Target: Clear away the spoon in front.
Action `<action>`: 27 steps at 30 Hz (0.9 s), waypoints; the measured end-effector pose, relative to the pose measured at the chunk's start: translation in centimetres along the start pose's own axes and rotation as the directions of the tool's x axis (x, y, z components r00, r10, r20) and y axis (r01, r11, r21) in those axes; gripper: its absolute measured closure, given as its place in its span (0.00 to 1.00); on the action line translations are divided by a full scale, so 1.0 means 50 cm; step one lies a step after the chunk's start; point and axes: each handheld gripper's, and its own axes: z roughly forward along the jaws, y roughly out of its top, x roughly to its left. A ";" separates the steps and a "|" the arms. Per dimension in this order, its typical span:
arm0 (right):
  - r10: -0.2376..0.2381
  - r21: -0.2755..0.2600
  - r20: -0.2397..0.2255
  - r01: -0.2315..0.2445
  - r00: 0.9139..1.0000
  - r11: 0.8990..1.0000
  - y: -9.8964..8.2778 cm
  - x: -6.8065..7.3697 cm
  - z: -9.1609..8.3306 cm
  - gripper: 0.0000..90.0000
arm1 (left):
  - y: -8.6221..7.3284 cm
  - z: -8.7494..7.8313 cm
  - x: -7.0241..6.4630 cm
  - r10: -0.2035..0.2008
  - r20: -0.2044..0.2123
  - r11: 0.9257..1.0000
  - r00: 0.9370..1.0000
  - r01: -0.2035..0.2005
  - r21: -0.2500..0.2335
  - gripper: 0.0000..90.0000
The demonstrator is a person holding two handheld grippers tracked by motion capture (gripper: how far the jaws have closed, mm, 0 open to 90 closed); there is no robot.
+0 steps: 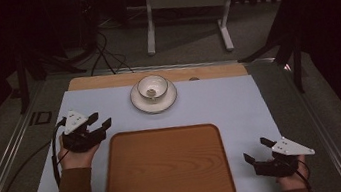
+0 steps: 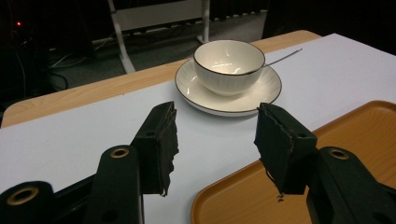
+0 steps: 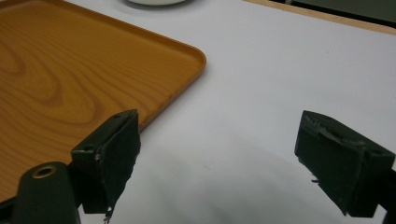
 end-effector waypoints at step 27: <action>0.003 -0.006 0.002 -0.003 1.000 1.000 0.000 0.000 -0.001 0.16 | 0.040 0.053 -0.031 0.056 0.046 0.998 0.997 -0.056 -0.010 0.53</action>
